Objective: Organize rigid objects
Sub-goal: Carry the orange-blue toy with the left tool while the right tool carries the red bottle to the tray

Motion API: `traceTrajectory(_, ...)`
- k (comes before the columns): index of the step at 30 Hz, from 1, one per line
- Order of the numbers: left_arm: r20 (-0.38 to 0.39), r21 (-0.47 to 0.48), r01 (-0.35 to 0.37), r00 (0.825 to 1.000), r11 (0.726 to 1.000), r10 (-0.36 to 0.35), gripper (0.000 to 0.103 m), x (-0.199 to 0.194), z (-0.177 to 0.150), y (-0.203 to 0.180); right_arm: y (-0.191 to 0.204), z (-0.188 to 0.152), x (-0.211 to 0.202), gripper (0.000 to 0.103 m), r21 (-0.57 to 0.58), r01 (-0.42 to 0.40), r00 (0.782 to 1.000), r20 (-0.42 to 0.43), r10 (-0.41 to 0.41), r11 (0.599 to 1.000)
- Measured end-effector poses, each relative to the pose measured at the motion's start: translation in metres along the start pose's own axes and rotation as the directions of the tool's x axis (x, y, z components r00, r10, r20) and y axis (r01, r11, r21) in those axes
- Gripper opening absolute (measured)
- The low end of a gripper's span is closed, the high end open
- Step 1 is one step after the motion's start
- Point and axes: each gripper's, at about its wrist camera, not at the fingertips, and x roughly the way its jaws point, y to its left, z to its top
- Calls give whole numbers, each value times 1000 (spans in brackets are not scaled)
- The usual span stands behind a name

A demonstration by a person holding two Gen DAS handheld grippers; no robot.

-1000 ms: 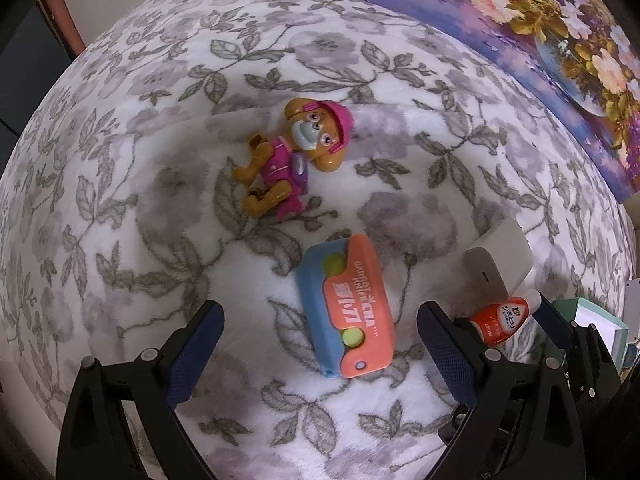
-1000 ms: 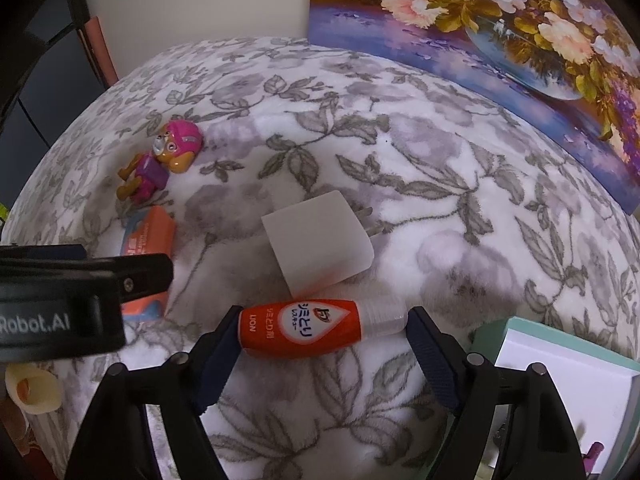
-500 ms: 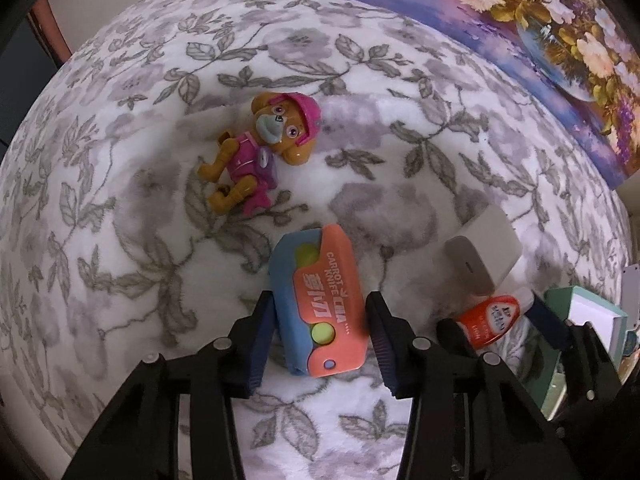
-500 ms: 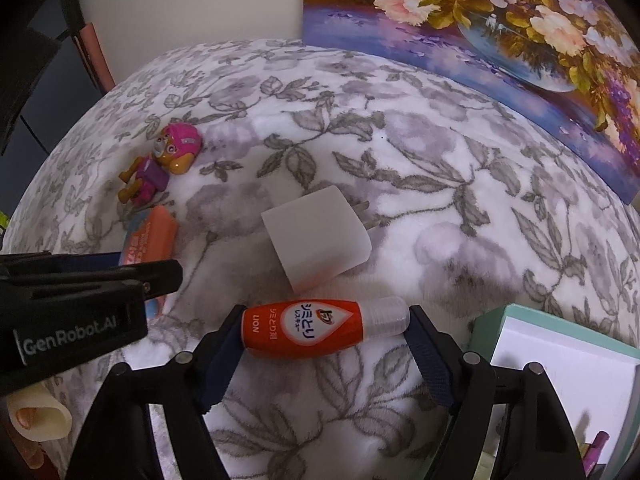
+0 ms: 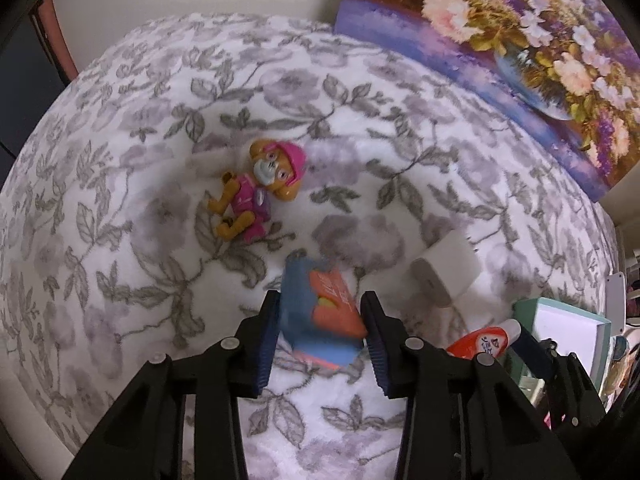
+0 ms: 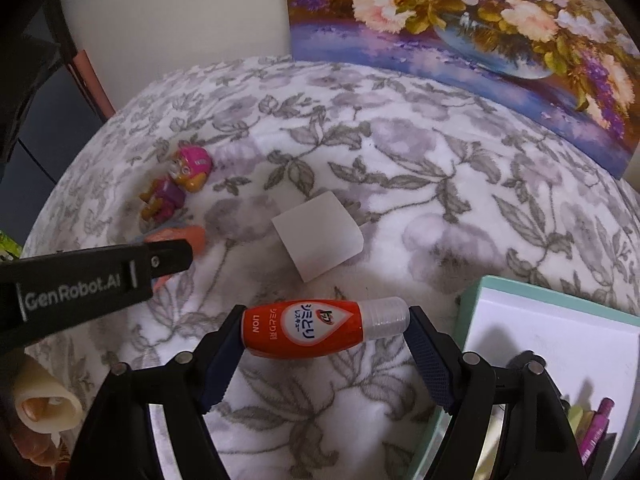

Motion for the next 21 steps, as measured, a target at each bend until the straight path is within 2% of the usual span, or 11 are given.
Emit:
traceTrajectory(1, 8, 5, 2, 1000, 1000, -2, 35, -4, 0, -3, -1, 0, -5, 80, 8, 0, 1000, 6, 0, 1000)
traceTrajectory(11, 69, 58, 25, 997, 998, -29, 35, -36, -10, -8, -10, -8, -39, 80, 72, 10, 999, 37, -13, 997)
traceTrajectory(18, 143, 85, 55, 987, 995, -67, 35, -69, -15, -15, -27, -16, -64, 80, 169, 10, 998, 60, -21, 985)
traceTrajectory(21, 165, 107, 73, 982, 992, -90, 35, -82, -19, -21, -33, -19, -76, 80, 199, 39, 996, 69, -53, 979)
